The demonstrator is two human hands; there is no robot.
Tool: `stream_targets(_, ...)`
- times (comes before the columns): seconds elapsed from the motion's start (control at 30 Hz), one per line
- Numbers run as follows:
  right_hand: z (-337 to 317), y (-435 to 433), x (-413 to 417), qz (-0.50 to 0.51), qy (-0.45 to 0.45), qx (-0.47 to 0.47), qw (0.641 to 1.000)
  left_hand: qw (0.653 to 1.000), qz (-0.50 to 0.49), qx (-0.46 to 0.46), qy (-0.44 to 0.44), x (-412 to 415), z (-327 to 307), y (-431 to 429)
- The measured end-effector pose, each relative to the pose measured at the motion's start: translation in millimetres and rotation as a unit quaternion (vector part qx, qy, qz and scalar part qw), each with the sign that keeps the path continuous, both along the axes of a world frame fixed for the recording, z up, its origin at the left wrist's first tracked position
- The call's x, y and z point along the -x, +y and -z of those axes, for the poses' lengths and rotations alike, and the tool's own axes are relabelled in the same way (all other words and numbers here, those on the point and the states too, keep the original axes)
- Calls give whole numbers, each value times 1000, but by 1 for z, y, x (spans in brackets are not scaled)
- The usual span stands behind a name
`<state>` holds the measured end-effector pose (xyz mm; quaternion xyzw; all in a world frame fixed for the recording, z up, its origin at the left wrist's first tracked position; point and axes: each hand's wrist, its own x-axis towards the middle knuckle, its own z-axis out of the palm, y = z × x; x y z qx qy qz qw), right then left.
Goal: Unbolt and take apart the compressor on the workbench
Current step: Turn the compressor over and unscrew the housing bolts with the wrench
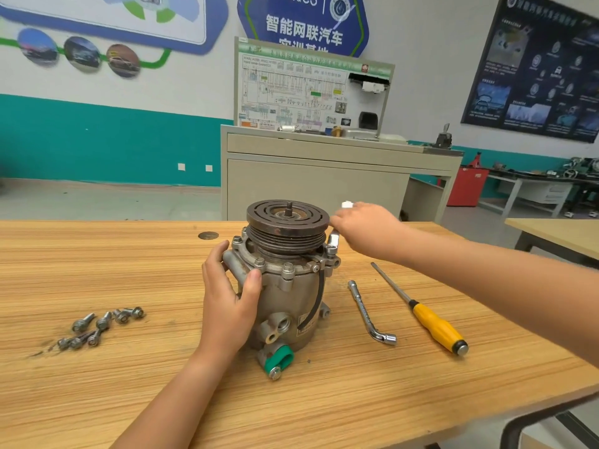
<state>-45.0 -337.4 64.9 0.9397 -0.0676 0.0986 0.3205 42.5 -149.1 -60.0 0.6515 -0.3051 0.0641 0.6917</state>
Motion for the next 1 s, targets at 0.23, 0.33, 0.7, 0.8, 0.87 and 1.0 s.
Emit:
stream_targets(0.23, 11, -9, 25, -41, -175, -148, 972, 1000, -3, -4, -3, -1, 1, 1)
stream_targets(0.33, 10, 2, 63, -29, -252, -247, 935, 1000, -8, 0, -1, 0, 1, -1)
stream_targets(0.7, 9, 42, 80, 119, -24, -94, 988, 1000, 4, 6, 8, -1, 2, 0)
stream_targets(0.8, -1, 49, 79, 113, 30, -29, 993, 1000, 5, 9, 7, -1, 3, 0)
stream_targets(0.87, -7, 50, 78, 111, 54, -14, 992, 1000, 6, 10, 9, -1, 4, -1)
stream_targets(1.0, -9, 52, 76, 120, 76, 3, 990, 1000, 3, 12, 7, -2, 4, -1)
